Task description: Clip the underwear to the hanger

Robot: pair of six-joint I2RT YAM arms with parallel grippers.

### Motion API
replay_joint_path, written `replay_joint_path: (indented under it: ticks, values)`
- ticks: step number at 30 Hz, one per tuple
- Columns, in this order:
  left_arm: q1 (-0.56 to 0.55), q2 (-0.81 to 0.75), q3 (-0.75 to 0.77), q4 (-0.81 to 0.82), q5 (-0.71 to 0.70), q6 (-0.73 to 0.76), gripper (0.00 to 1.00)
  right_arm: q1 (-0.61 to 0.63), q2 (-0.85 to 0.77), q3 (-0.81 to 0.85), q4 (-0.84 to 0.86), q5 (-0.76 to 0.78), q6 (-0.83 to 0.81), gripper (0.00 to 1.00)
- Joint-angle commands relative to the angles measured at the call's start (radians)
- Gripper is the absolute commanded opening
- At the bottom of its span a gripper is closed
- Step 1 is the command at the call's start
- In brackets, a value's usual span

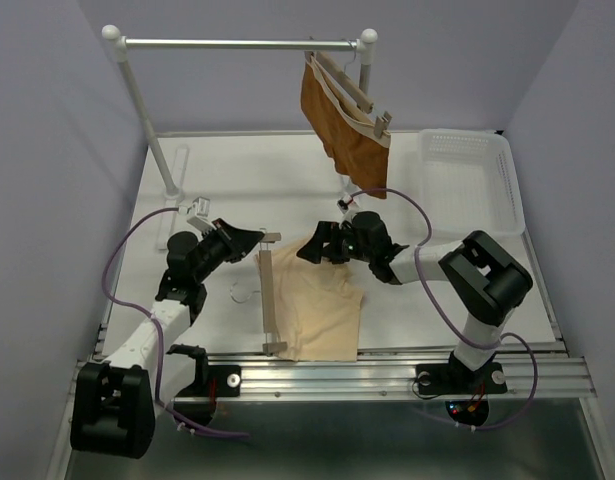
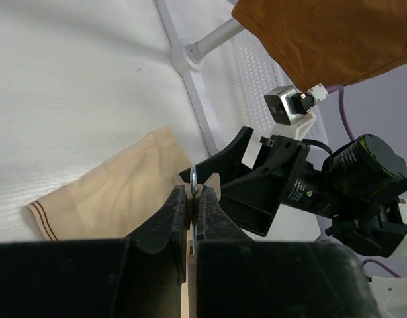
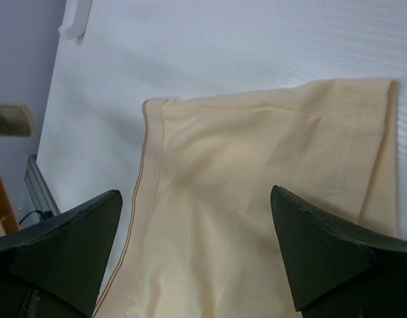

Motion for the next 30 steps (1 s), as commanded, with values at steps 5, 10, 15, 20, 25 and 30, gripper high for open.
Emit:
replay_joint_path:
  ticks: [5, 10, 15, 20, 25, 30]
  values:
    - [0.034, 0.093, 0.035, 0.101, 0.072, 0.012, 0.00, -0.010, 0.036, 0.034, -0.046, 0.243, 0.010, 1.00]
    - [0.046, 0.180, 0.089, 0.127, 0.127, 0.029, 0.00, -0.020, 0.028, -0.016, -0.128, 0.294, 0.042, 1.00]
    - [0.071, 0.222, 0.127, 0.125, 0.150, 0.051, 0.00, -0.030, -0.012, -0.053, -0.204, 0.369, 0.071, 1.00]
    - [0.089, 0.263, 0.169, 0.130, 0.179, 0.071, 0.00, -0.030, -0.070, -0.073, -0.330, 0.445, 0.099, 1.00]
    - [0.095, 0.323, 0.201, 0.108, 0.221, 0.103, 0.00, -0.030, -0.122, -0.044, -0.347, 0.351, -0.082, 1.00]
    - [0.103, 0.369, 0.227, 0.093, 0.247, 0.141, 0.00, -0.030, -0.185, 0.089, -0.361, 0.128, -0.397, 1.00]
